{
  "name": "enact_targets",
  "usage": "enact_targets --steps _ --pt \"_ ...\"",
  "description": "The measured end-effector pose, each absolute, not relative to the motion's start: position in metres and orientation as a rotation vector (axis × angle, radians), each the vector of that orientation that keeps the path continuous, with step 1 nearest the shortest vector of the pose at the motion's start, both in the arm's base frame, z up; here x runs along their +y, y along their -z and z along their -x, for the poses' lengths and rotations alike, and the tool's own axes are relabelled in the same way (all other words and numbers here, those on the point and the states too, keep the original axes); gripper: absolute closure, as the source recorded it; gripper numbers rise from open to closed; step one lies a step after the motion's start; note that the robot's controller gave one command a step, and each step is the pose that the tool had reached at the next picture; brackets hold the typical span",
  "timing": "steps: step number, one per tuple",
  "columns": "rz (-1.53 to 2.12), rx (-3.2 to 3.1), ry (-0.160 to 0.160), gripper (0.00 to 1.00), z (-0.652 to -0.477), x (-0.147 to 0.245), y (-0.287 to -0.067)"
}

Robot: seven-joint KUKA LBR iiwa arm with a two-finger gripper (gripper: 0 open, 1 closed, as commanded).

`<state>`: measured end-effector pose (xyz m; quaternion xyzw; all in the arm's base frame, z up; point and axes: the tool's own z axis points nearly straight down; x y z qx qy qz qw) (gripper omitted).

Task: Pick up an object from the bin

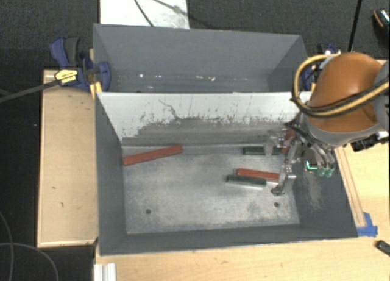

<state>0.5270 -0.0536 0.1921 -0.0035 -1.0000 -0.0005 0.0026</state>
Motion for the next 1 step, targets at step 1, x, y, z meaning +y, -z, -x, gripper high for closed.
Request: enact_targets --steps 1 --pt "0.355 -3.117 0.0 0.0 -0.544 -0.0402 -0.0708"
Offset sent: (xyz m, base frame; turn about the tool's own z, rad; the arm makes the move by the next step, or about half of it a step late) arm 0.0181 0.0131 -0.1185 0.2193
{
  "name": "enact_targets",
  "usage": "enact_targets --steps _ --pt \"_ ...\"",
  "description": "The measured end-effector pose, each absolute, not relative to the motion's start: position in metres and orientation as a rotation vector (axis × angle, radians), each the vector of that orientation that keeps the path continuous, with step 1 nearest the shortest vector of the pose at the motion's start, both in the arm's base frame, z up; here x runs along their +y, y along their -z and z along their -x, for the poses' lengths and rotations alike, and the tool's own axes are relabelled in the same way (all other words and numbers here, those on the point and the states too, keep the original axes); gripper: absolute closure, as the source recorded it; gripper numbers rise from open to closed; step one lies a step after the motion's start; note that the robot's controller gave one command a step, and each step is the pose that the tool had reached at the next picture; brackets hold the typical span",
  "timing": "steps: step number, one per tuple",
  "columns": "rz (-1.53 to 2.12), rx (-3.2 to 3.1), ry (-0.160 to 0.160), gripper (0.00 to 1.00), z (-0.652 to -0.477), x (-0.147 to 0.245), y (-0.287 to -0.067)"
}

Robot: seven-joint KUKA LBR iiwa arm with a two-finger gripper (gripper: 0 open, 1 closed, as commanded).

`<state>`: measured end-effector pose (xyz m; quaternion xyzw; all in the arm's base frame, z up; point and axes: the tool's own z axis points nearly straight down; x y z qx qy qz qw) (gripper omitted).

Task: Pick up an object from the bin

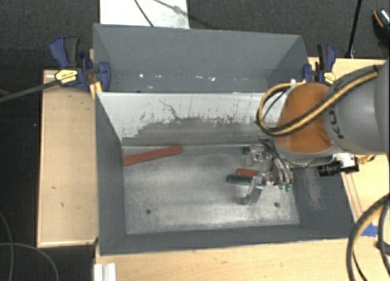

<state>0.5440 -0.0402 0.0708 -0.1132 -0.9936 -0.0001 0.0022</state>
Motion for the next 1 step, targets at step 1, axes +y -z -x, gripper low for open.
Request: enact_targets --steps 1 --pt "0.35 -3.124 0.0 1.0 -0.5457 -0.0406 -0.0741"
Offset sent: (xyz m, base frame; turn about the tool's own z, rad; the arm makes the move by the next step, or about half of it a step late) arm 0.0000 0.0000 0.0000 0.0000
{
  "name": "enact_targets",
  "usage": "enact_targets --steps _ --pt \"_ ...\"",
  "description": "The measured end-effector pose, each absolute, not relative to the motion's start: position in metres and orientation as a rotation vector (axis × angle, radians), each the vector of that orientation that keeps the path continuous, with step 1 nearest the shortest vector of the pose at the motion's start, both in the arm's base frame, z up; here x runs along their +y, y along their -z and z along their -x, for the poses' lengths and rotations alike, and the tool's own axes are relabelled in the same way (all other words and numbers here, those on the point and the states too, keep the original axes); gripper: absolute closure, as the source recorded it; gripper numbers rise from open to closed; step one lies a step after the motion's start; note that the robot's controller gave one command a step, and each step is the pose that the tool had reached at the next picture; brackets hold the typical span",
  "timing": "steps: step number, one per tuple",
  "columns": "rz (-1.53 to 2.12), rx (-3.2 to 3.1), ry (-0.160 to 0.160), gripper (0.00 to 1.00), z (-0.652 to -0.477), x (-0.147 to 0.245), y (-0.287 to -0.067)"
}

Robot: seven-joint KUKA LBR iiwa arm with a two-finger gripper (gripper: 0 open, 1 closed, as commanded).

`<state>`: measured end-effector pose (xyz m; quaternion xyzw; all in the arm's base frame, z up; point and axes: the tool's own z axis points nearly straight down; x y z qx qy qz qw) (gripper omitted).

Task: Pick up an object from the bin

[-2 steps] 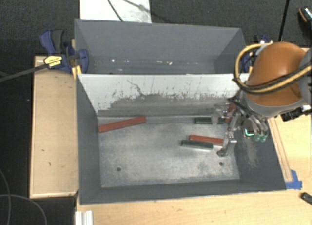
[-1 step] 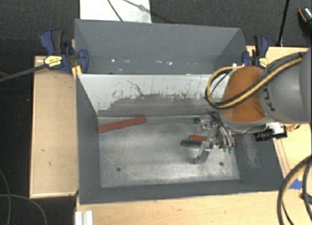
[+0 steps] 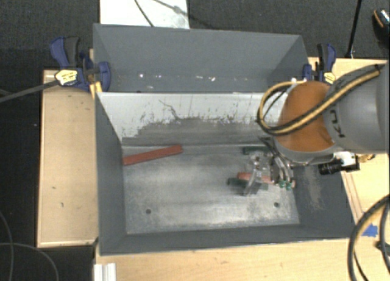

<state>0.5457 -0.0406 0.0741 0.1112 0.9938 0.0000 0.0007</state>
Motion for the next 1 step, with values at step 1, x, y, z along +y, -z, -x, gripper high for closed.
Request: enact_targets --steps 1 --pt "-0.262 3.12 -0.001 1.0 -0.5517 -0.0349 -0.2215"
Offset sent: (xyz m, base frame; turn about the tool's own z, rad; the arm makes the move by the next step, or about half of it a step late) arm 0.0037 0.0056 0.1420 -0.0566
